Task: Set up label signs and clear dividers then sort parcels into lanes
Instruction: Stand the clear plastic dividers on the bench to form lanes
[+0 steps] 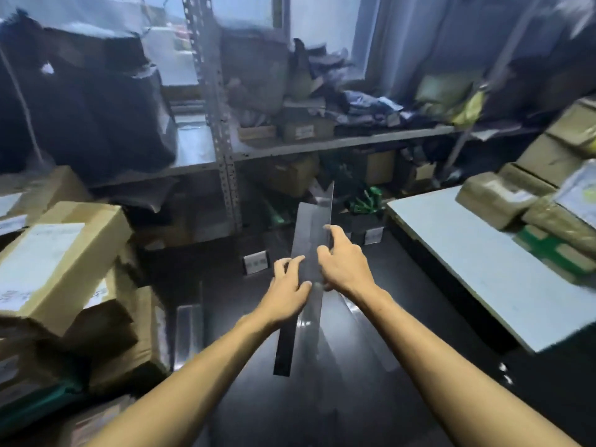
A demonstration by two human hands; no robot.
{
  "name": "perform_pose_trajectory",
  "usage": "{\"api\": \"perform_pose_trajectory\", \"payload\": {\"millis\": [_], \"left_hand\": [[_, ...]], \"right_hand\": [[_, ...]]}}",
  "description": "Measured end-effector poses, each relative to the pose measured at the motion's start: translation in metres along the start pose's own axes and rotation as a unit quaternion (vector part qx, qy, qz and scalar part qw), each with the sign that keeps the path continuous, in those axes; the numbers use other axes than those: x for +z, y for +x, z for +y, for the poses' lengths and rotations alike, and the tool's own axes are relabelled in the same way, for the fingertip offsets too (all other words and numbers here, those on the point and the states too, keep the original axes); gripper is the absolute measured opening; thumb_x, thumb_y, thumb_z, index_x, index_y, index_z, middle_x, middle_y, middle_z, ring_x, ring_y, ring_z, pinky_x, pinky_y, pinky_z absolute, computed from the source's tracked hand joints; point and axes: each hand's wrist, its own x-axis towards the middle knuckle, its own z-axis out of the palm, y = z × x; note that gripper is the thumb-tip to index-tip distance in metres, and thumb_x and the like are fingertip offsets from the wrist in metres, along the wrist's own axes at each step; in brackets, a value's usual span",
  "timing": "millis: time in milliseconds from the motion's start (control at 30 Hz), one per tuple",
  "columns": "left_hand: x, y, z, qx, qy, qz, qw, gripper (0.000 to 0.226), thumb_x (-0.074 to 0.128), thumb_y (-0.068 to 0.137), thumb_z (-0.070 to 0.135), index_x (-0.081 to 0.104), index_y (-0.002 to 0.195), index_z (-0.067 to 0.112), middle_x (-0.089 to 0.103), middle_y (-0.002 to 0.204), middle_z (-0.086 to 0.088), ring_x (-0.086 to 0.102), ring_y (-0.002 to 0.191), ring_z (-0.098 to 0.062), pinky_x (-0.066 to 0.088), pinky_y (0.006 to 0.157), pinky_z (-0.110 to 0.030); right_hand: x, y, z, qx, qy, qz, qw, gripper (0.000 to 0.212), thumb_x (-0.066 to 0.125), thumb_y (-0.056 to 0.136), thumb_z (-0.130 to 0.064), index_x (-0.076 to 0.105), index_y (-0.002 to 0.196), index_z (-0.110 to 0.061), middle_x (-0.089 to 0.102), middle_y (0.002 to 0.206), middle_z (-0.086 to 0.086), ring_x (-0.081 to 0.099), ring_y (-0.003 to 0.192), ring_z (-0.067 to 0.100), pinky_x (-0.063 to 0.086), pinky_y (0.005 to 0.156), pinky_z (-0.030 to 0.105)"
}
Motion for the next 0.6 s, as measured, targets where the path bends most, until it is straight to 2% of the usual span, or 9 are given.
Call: {"api": "perform_pose_trajectory", "payload": {"millis": [100,167,200,233,300,367,433,467,600], "left_hand": [[0.042,0.023,0.046,0.000,-0.017,-0.023,1.000,0.056,0.046,0.098,0.028,0.025,0.150,0.022,0.020,0.149,-0.003,0.046,0.120,-0.021,0.036,0.105,-0.034],[0.067,0.042,0.074,0.007,-0.035,-0.031,0.999,0.054,0.044,0.098,0.026,0.027,0.149,0.023,0.022,0.150,-0.004,0.044,0.109,-0.011,0.032,0.096,-0.025],[0.075,0.051,0.085,0.010,-0.039,-0.033,0.999,0.054,0.045,0.097,0.025,0.029,0.149,0.022,0.024,0.151,-0.006,0.042,0.111,-0.010,0.030,0.095,-0.023],[0.084,0.062,0.098,0.010,-0.044,-0.034,0.998,0.054,0.045,0.097,0.024,0.030,0.148,0.022,0.026,0.151,-0.007,0.041,0.114,-0.012,0.029,0.096,-0.023],[0.100,0.083,0.119,0.005,-0.055,-0.035,0.998,0.053,0.046,0.096,0.023,0.033,0.147,0.021,0.030,0.150,-0.010,0.045,0.116,-0.015,0.030,0.095,-0.023],[0.115,0.103,0.132,0.005,-0.056,-0.038,0.998,0.053,0.046,0.095,0.023,0.034,0.146,0.021,0.031,0.150,-0.011,0.050,0.101,-0.010,0.034,0.089,-0.022],[0.130,0.125,0.136,0.003,-0.048,-0.050,0.998,0.054,0.046,0.094,0.024,0.032,0.147,0.021,0.027,0.150,-0.009,0.045,0.083,0.002,0.033,0.085,-0.020],[0.137,0.137,0.135,0.000,-0.039,-0.058,0.998,0.055,0.045,0.094,0.025,0.031,0.147,0.021,0.025,0.150,-0.008,0.042,0.081,0.004,0.032,0.085,-0.020],[0.158,0.191,0.129,-0.025,-0.034,-0.062,0.997,0.057,0.045,0.095,0.026,0.026,0.148,0.024,0.018,0.152,-0.003,0.044,0.099,-0.011,0.033,0.089,-0.026]], "right_hand": [[-0.047,0.016,0.041,0.015,-0.002,0.012,1.000,0.045,0.039,0.092,-0.028,0.042,0.137,-0.032,0.069,0.097,0.007,0.070,0.075,0.035,0.059,0.080,0.045],[-0.079,0.027,0.067,0.024,0.009,0.023,0.999,0.044,0.039,0.095,-0.029,0.044,0.138,-0.033,0.068,0.096,0.001,0.072,0.064,0.027,0.061,0.072,0.040],[-0.090,0.033,0.078,0.031,0.013,0.029,0.999,0.045,0.040,0.096,-0.030,0.042,0.140,-0.033,0.067,0.097,0.000,0.071,0.061,0.023,0.062,0.067,0.036],[-0.103,0.041,0.090,0.039,0.011,0.032,0.999,0.047,0.041,0.095,-0.031,0.040,0.143,-0.032,0.068,0.101,0.003,0.072,0.065,0.023,0.062,0.068,0.037],[-0.123,0.056,0.110,0.040,0.000,0.026,0.999,0.055,0.046,0.091,-0.028,0.038,0.145,-0.030,0.067,0.112,0.009,0.070,0.088,0.030,0.059,0.082,0.045],[-0.134,0.072,0.124,0.022,-0.015,0.023,0.999,0.058,0.048,0.087,-0.020,0.037,0.144,-0.032,0.065,0.119,0.010,0.064,0.099,0.032,0.055,0.088,0.045],[-0.141,0.096,0.137,0.019,-0.030,0.019,0.999,0.061,0.046,0.091,-0.018,0.033,0.147,-0.038,0.064,0.121,0.009,0.063,0.101,0.031,0.055,0.089,0.047],[-0.142,0.110,0.144,0.020,-0.033,0.015,0.999,0.062,0.046,0.093,-0.019,0.030,0.149,-0.040,0.062,0.125,0.009,0.062,0.104,0.032,0.056,0.090,0.049],[-0.143,0.164,0.168,0.010,-0.055,0.003,0.998,0.065,0.046,0.095,-0.020,0.026,0.153,-0.038,0.060,0.133,0.011,0.061,0.112,0.034,0.053,0.095,0.051]]}}
